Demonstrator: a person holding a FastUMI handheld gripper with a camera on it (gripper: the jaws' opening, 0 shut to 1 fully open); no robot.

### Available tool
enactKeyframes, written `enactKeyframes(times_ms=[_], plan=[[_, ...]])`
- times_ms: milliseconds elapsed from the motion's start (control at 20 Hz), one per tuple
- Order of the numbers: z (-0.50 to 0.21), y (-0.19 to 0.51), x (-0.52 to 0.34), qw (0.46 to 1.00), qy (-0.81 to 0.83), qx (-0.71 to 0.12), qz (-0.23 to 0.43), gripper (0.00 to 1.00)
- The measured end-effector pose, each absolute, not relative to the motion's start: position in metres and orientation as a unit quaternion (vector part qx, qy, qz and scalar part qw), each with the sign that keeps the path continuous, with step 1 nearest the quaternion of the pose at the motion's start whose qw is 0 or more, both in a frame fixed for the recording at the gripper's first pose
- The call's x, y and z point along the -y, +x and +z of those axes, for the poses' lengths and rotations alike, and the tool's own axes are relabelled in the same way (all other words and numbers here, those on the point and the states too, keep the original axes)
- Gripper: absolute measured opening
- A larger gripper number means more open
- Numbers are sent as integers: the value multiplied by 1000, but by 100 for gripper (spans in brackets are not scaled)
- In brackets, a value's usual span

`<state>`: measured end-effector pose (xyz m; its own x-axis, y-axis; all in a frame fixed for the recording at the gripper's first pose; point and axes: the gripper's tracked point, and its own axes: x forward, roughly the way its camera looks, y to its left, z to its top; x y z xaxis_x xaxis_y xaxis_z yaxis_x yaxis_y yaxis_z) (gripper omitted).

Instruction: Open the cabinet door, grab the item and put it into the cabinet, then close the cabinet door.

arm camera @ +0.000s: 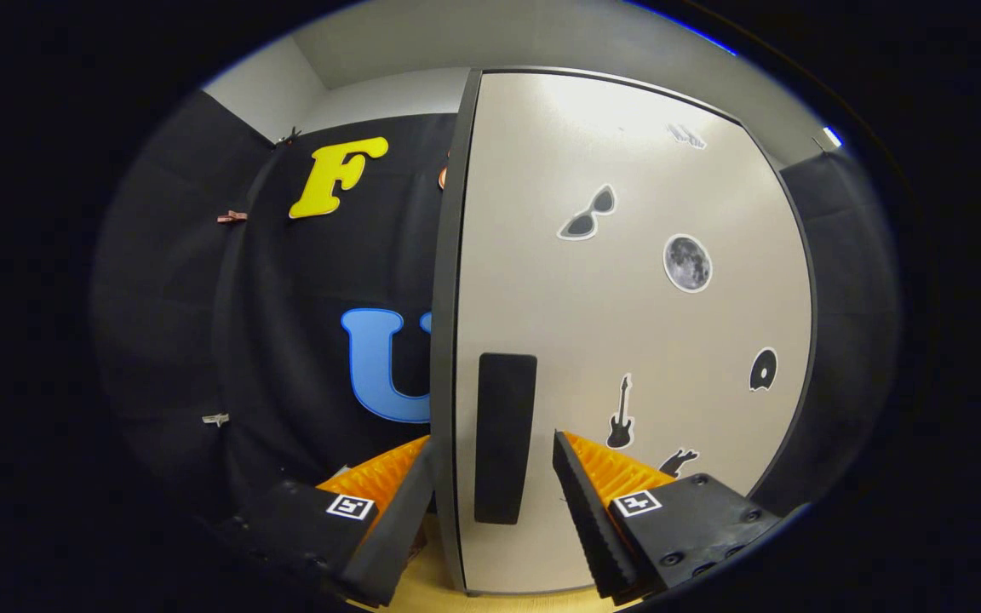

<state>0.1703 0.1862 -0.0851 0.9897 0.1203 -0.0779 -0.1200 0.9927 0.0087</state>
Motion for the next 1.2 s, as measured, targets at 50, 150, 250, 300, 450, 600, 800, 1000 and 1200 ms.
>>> enactKeyframes(times_ms=[50,150,250,300,450,600,800,1000,1200], plan=[[-87,173,-189,997,-1,-39,62,85],[-88,177,-188,998,-5,-37,55,72],[-89,180,-188,998,1,-38,49,55],[-89,182,-187,998,4,-39,48,56],[-90,185,-181,999,15,-42,29,36],[-91,186,-182,999,0,-41,35,36],[-91,180,-183,997,-1,-56,50,26],[-87,158,-178,996,3,-54,76,14],[-79,127,-174,993,15,-55,107,14]])
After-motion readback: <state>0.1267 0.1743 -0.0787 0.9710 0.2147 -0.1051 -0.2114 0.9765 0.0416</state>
